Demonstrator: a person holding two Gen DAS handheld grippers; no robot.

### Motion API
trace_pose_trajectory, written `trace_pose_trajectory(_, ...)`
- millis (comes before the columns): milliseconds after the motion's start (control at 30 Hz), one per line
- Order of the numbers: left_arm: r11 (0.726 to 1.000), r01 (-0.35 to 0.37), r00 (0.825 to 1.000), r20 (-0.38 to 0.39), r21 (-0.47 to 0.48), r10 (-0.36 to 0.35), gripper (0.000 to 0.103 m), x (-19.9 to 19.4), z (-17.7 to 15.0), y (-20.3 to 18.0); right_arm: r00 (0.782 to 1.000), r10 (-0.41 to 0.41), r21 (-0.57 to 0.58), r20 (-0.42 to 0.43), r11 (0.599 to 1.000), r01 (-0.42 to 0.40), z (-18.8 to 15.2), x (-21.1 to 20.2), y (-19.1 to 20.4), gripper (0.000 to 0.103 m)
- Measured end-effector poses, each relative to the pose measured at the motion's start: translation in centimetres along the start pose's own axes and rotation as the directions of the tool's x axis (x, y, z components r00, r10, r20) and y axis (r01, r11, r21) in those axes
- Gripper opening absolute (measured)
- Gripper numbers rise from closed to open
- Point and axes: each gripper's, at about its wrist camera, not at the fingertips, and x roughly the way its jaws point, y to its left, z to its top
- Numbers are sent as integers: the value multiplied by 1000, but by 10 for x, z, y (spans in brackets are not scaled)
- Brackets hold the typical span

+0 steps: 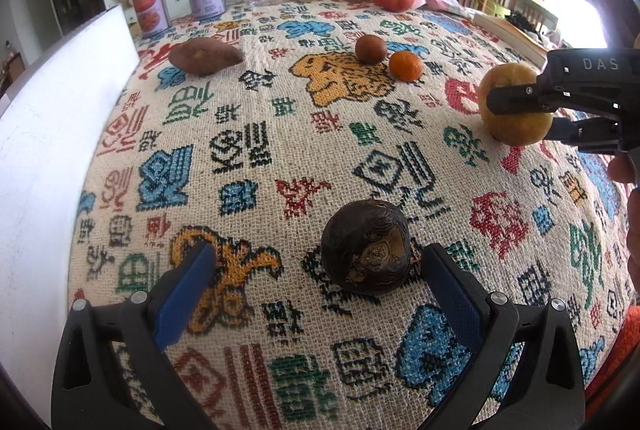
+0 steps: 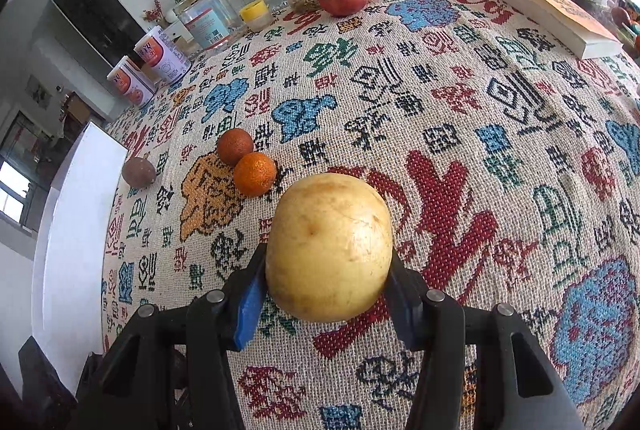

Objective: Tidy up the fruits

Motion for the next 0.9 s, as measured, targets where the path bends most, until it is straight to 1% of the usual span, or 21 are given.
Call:
trace_pose_trajectory(67, 1000, 0, 1000, 0, 0, 0, 102, 0, 0, 0, 996, 89, 46, -14, 995, -88, -17, -10, -11, 53)
trace_pose_trajectory(100, 1000, 0, 1000, 0, 0, 0, 102, 0, 0, 0, 989, 144, 74, -21, 987, -142, -26, -14, -17, 53)
trace_pose_trajectory(167, 1000, 0, 1000, 0, 0, 0, 102, 0, 0, 0, 966, 256, 136, -38, 959, -248, -43, -18, -33, 53)
trace_pose_trajectory(200, 1000, 0, 1000, 0, 0, 0, 102, 0, 0, 0, 954, 297, 168, -49, 944, -285, -51, -19, -42, 53)
trace_pose_trajectory(233, 1000, 0, 1000, 0, 0, 0, 102, 0, 0, 0, 943, 329, 180, -43, 931, -316, -56, -21, -49, 53)
trace_pose_trajectory(267, 1000, 0, 1000, 0, 0, 0, 102, 0, 0, 0, 940, 338, 182, -34, 927, -327, -63, -26, -54, 53)
trace_pose_trajectory(367, 1000, 0, 1000, 0, 0, 0, 102, 0, 0, 0, 954, 299, 166, 1, 941, -295, -70, -39, -63, 56)
trace_pose_trajectory(500, 1000, 0, 1000, 0, 0, 0, 102, 0, 0, 0, 961, 272, 196, 42, 941, -275, -70, -49, -77, 57)
trace_pose_trajectory(567, 1000, 0, 1000, 0, -1, 0, 102, 0, 0, 0, 966, 247, 211, 72, 943, -257, -69, -56, -82, 63)
trace_pose_trajectory(600, 1000, 0, 1000, 0, 0, 0, 102, 0, 0, -1, 969, 227, 215, 94, 946, -242, -68, -61, -86, 70)
trace_pose_trajectory(633, 1000, 0, 1000, 0, 0, 0, 102, 0, 0, 0, 970, 214, 215, 119, 948, -235, -68, -67, -90, 74)
trace_pose_trajectory(733, 1000, 4, 1000, -1, 0, -4, 102, 0, 0, 0, 972, 178, 212, 151, 955, -207, -66, -76, -99, 74)
trace_pose_trajectory(800, 999, 48, 999, -8, 4, -48, 102, -2, 1, 4, 978, 145, 205, 151, 963, -174, -67, -79, -105, 74)
trace_pose_trajectory(867, 989, 150, 989, 2, -9, -150, 101, -11, -1, 13, 977, 129, 213, 169, 963, -164, -68, -87, -110, 74)
trace_pose_trajectory(900, 983, 185, 983, 15, -17, -185, 101, -16, -2, 18, 976, 122, 213, 180, 964, -160, -70, -93, -112, 75)
